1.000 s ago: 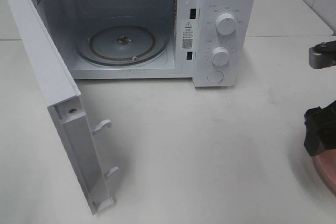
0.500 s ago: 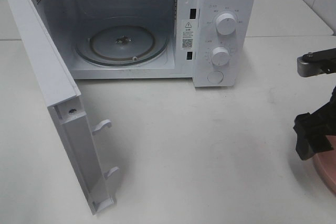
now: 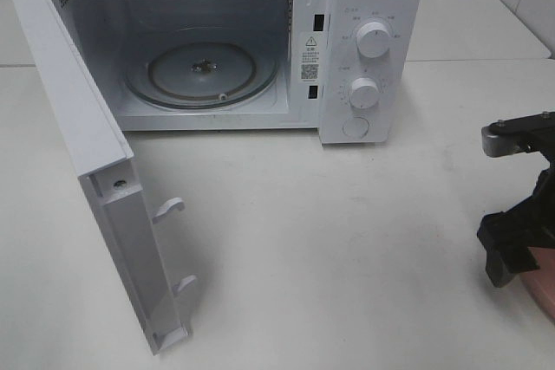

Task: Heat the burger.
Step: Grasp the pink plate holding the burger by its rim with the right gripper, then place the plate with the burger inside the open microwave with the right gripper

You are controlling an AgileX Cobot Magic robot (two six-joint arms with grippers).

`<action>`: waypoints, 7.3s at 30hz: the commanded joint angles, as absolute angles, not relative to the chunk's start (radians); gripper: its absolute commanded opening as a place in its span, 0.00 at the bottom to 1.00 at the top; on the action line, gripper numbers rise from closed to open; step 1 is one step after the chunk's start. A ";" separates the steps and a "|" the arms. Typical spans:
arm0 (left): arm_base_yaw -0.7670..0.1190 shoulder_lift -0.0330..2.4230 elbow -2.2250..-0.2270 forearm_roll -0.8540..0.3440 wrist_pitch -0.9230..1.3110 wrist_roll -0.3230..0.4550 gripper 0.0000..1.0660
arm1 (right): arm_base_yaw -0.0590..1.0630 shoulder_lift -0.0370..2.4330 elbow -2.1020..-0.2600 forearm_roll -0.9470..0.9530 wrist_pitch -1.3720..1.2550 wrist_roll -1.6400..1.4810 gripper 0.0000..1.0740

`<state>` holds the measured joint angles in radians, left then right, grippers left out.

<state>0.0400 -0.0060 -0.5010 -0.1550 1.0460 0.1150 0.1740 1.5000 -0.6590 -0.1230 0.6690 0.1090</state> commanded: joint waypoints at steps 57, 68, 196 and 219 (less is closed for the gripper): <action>0.042 -0.027 -0.497 -0.159 1.038 0.118 0.97 | 0.139 1.734 -0.642 -0.310 0.564 0.305 0.00; 0.042 -0.027 -0.497 -0.159 1.038 0.118 0.97 | 0.159 1.704 -0.665 -0.327 0.640 0.318 0.00; 0.042 -0.027 -0.497 -0.159 1.038 0.118 0.97 | 1.293 1.304 -0.618 -0.656 1.140 0.520 0.01; 0.042 -0.027 -0.497 -0.159 1.038 0.118 0.97 | 1.448 1.304 -0.618 -0.717 1.106 0.371 0.01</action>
<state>0.0400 -0.0060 -0.5010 -0.1550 1.0450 0.1150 1.4420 1.3150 -0.6180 -0.6160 1.0910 0.3870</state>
